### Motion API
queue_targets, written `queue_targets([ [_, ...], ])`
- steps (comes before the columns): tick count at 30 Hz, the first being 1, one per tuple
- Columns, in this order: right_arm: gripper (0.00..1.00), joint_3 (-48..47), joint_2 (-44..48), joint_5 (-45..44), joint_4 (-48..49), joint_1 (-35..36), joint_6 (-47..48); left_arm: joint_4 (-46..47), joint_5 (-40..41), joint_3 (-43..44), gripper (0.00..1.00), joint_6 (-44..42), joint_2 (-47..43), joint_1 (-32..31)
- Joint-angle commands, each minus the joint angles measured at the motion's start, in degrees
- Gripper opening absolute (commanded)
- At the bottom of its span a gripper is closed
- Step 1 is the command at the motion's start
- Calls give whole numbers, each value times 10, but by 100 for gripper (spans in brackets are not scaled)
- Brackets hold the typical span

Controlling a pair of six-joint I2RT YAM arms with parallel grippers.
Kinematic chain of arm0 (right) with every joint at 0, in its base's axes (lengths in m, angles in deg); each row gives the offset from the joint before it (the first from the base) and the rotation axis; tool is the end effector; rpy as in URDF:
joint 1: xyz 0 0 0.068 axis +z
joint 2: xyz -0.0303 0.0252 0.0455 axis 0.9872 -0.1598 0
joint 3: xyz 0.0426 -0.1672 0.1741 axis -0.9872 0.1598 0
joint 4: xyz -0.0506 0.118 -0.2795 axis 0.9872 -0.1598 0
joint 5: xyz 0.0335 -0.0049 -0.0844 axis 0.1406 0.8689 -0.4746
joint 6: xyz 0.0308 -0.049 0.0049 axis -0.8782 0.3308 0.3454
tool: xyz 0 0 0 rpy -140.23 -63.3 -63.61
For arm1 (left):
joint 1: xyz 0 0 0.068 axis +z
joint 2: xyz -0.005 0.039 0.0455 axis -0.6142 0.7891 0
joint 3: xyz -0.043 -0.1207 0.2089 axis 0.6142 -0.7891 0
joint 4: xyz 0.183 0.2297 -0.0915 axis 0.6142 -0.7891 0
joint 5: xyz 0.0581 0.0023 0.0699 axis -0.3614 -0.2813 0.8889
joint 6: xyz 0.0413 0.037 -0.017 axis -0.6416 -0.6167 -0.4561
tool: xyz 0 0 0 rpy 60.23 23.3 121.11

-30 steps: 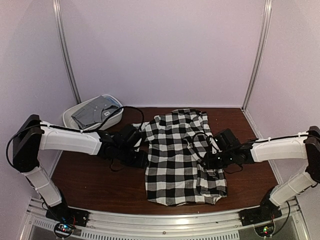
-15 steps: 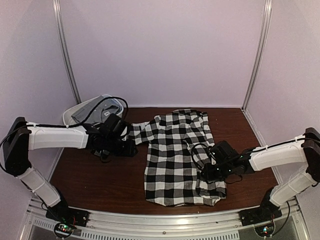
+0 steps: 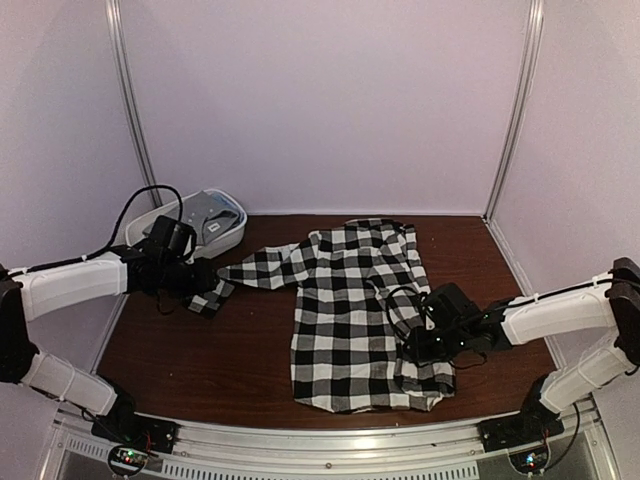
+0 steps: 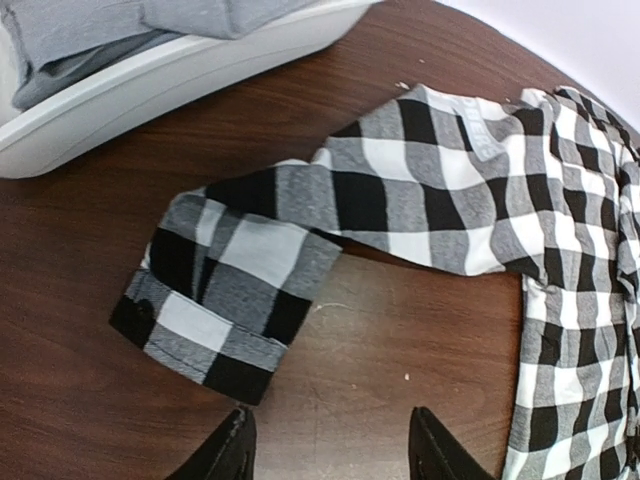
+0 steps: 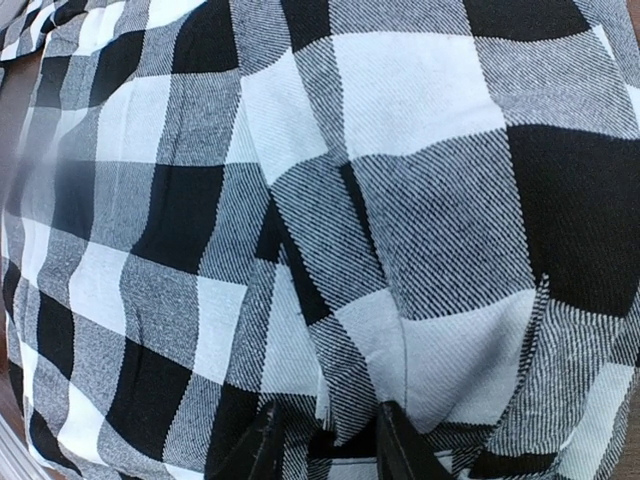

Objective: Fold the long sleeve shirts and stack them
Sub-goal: Move the right arm to the center of the board with the 1/3-folded shirt.

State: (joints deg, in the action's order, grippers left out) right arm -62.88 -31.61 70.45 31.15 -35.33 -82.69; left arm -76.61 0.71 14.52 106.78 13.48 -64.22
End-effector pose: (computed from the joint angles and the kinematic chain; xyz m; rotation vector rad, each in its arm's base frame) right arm 0.1937 0.2008 0.0664 -0.1325 2.6779 0.6230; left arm 0.2954 -0.1413 0.1694 -0.3495 2.4237 -0.4056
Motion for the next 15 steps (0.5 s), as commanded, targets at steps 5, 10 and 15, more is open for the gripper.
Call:
queue_targets([
  [5,37,43,45,-24,-59,-57,2,47,-46,-59,55,29,-35,82],
  [10,44,37,72,-14,-58,-67,14,71,-54,-80,56,45,-30,106],
  [15,47,4,81,-10,-76,-67,35,101,-60,-92,57,55,-8,129],
])
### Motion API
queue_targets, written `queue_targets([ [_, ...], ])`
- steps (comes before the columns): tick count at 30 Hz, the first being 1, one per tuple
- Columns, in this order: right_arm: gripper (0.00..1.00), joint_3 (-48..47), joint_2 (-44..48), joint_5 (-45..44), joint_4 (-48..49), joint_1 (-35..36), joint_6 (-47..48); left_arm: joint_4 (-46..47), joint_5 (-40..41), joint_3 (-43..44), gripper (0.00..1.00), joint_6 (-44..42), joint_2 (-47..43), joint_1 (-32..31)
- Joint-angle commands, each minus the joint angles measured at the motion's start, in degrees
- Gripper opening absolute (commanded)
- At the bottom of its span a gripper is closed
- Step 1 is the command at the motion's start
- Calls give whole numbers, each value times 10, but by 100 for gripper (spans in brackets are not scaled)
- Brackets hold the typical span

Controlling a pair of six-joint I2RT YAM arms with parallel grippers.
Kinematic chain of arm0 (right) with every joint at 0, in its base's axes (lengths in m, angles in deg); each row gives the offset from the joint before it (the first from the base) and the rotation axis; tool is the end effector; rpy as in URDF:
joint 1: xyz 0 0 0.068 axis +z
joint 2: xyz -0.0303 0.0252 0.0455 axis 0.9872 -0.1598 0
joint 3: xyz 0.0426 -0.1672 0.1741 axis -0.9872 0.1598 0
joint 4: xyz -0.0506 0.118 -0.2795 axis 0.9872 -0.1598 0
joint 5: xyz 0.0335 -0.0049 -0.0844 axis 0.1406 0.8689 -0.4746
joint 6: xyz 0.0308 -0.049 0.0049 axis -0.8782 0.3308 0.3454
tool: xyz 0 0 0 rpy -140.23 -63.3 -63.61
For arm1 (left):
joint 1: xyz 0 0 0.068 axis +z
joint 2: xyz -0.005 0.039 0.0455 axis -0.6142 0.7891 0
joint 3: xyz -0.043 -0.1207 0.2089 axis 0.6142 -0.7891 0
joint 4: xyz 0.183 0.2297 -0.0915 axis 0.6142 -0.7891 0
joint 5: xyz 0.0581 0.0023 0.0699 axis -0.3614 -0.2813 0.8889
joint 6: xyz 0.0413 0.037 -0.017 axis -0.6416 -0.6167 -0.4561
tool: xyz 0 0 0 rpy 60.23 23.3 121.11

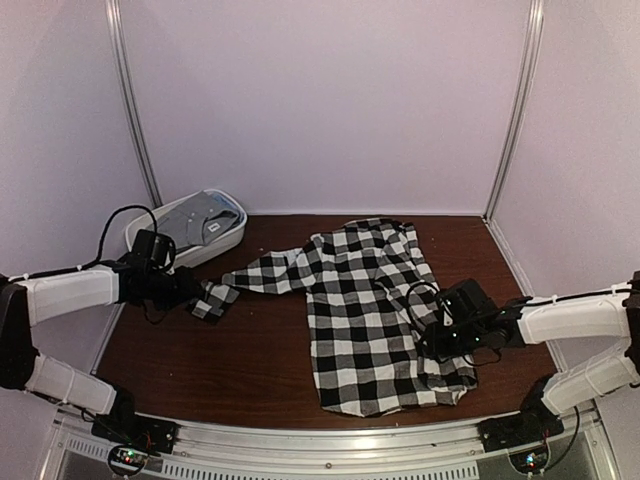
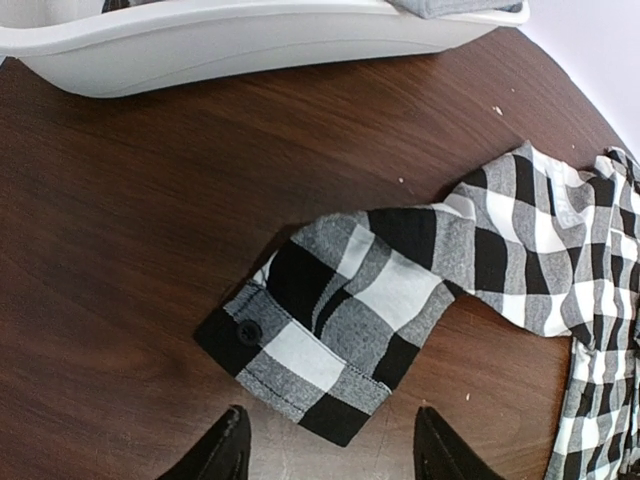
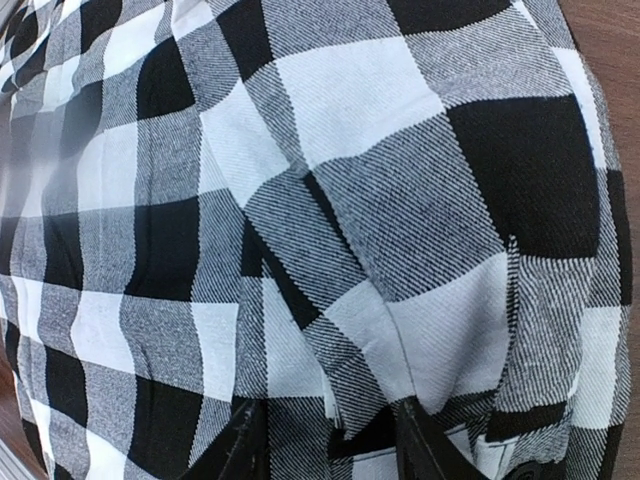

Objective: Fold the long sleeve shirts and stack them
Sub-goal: Move the right arm to the center of the board with the 1/3-folded shirt, then pick up the sleeve from the center of the board.

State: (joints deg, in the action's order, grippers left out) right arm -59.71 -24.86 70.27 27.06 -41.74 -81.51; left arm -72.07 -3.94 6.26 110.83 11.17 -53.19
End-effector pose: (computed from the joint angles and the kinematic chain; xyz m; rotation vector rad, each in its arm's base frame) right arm 0.2019 0.1672 0.0743 -0.0084 2.6677 0.5714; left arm 0.2953 -0.0797 0.1356 -0.6373 2.4037 -0.4289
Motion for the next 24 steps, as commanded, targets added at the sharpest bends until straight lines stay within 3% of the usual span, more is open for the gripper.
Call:
queue_targets([
  [1,47,-36,18,-8,-39,-3,26,61,-14,-8,57,14,21,21],
  [12,49,-125,49,-3,-73,-2,48,70,33,21,57,-44,110,22],
  [24,50,-161,54,5,-74,-1,59,85,58,44,58,-73,173,21],
])
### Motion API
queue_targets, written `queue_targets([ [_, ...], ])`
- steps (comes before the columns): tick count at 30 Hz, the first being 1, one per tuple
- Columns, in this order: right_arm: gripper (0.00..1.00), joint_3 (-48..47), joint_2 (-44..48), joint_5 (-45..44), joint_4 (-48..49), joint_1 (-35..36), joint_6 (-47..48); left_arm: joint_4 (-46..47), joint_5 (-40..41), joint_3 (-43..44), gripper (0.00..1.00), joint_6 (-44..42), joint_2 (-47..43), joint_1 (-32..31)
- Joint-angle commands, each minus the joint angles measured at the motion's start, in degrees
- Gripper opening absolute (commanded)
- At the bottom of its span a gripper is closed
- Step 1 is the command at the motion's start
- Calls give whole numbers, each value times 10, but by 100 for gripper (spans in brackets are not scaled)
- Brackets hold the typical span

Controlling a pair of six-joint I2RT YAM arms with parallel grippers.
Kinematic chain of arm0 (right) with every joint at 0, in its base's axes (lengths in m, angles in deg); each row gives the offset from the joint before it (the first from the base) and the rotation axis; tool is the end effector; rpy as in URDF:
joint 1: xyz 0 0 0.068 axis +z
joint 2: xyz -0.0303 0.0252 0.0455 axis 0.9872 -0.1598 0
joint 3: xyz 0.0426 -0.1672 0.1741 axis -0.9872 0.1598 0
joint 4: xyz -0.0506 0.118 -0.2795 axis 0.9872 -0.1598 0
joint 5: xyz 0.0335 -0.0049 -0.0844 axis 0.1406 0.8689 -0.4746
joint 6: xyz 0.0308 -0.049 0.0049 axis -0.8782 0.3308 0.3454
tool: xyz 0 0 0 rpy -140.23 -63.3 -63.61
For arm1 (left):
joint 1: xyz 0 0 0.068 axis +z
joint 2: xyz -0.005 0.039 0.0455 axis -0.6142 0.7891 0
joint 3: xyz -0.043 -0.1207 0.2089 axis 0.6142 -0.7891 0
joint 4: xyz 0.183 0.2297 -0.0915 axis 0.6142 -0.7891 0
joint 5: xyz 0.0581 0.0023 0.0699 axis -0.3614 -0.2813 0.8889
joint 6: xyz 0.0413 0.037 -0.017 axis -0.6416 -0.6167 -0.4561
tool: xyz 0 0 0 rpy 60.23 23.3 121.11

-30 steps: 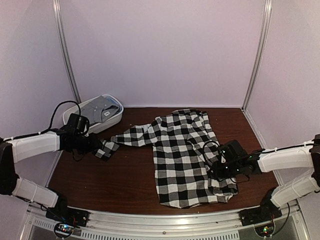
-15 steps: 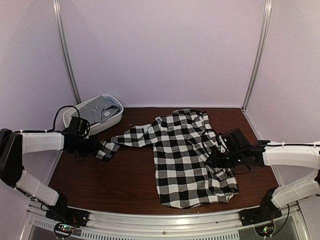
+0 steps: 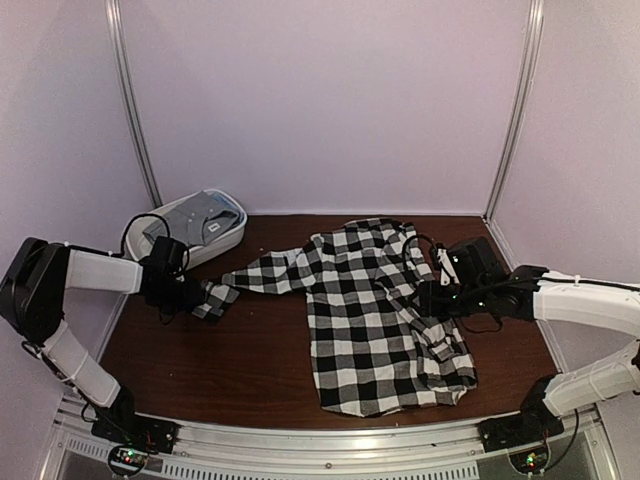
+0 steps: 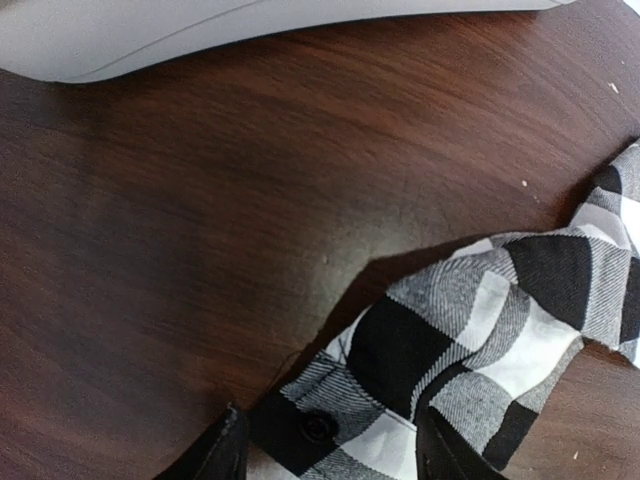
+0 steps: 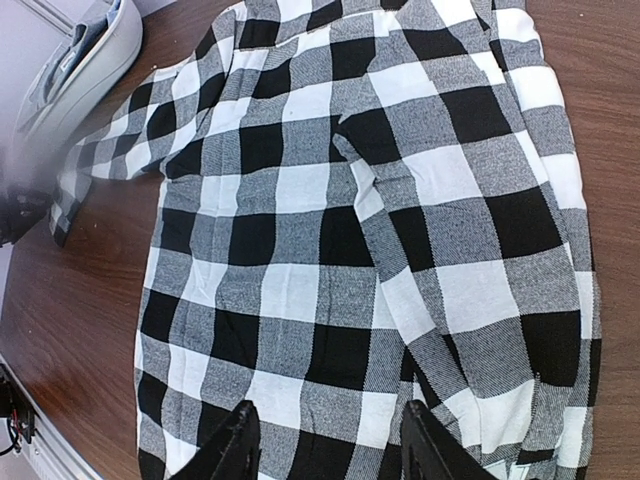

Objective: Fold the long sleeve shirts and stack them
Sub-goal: Pick up the sleeve from the center of the board.

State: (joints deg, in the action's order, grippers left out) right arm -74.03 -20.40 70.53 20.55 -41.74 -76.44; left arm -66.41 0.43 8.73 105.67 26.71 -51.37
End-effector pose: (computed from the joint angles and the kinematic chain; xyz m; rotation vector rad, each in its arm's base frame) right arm 0.2348 0.1941 0.1729 -0.1272 2.4480 0.6839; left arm 0.3154 -0.0713 0.0766 -0.6133 2.5017 -0.2223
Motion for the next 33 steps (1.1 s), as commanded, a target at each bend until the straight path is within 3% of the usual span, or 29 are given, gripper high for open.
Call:
queue_targets([
  [1,50,-19,9,2,-8,-1,7,30,14,21,59,-23,23,3],
  [10,50,-17,6,11,7,3,1,22,29,41,57,-36,68,-12],
  [15,50,-20,3,13,9,5,0,20,31,49,42,-36,80,-21],
  [24,50,-27,-2,16,7,6,0,-12,56,90,2,-59,65,-33],
  [33,50,-40,-3,11,9,6,1,-48,114,176,0,-128,1,-56],
])
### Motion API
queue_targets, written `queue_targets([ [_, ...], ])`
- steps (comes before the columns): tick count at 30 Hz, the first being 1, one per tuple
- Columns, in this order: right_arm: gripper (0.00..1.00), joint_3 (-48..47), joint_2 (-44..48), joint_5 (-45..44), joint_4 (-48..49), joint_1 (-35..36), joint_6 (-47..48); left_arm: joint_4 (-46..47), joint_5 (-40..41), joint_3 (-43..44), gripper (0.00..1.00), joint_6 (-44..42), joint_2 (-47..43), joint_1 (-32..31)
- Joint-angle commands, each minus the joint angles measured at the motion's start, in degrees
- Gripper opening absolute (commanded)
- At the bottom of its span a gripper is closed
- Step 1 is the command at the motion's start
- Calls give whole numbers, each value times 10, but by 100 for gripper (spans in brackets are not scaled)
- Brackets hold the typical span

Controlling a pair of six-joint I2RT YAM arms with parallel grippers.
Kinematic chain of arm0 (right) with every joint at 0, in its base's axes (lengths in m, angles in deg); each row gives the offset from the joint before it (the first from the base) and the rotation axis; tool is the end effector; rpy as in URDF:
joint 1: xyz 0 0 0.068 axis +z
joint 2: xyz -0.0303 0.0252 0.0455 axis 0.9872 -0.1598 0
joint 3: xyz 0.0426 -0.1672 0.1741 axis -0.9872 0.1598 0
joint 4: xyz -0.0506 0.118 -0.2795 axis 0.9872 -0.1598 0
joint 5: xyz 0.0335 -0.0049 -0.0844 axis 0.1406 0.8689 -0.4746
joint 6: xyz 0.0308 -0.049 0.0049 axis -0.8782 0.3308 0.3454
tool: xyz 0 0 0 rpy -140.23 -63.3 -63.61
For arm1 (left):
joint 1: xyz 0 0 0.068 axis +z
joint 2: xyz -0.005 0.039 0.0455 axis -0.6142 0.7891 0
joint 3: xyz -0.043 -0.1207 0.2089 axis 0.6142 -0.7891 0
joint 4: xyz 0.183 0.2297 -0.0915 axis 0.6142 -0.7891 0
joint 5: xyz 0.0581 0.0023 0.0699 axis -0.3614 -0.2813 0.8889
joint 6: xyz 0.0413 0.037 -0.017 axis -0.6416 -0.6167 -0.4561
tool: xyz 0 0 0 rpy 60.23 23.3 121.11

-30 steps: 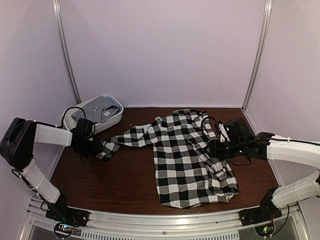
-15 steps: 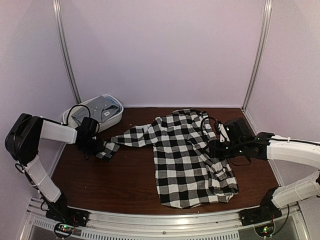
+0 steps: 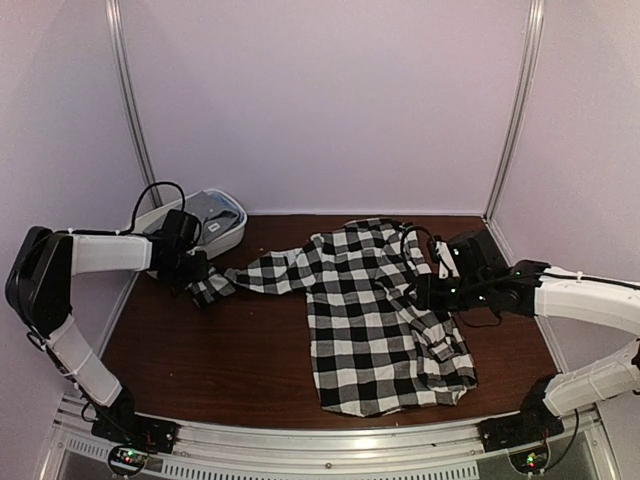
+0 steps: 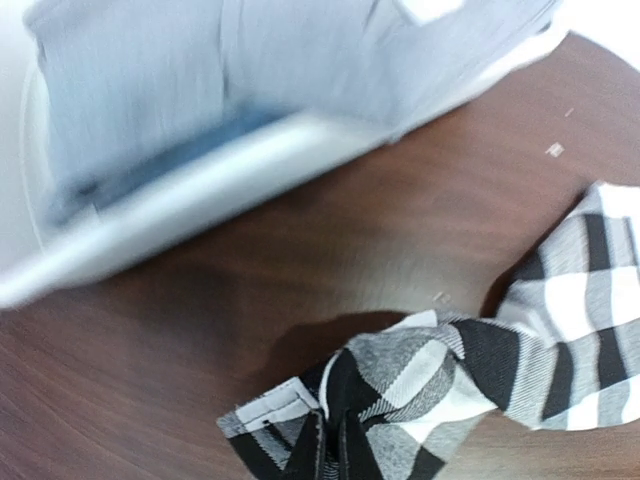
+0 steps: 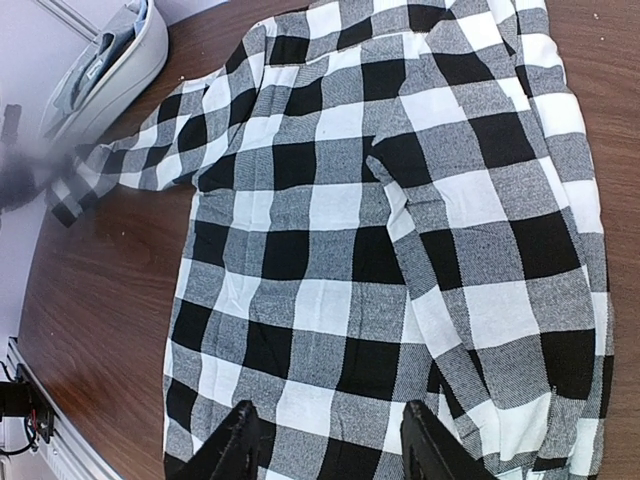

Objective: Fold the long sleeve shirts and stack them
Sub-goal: Pick up the sleeve from the center of the board, then place the sleeve at the center of the board.

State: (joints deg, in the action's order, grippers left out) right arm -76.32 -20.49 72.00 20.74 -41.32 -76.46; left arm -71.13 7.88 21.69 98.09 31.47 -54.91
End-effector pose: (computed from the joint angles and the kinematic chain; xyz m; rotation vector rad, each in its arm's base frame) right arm 0.2376 0.2007 0.1877 -0.1498 2.4149 0.7389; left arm 0.3571 -0.0994 0.1172 -0.4100 2.4393 -0.0748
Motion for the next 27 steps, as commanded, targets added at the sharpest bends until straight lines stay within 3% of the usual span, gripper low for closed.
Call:
queue_targets([
  [1,50,-18,-3,-4,8,3,1,0,45,56,0,-69,-53,-32],
  [8,50,-28,-14,-11,16,3,0,14,45,104,0,-210,-56,-161],
  [17,50,-36,-26,-9,19,3,-1,-7,-108,93,0,-306,0,-312],
  [23,50,-37,-35,-5,22,3,-1,-12,-159,89,48,-271,12,-337],
  [27,50,-34,-38,-5,24,4,-2,32,-161,54,62,-207,-40,-335],
])
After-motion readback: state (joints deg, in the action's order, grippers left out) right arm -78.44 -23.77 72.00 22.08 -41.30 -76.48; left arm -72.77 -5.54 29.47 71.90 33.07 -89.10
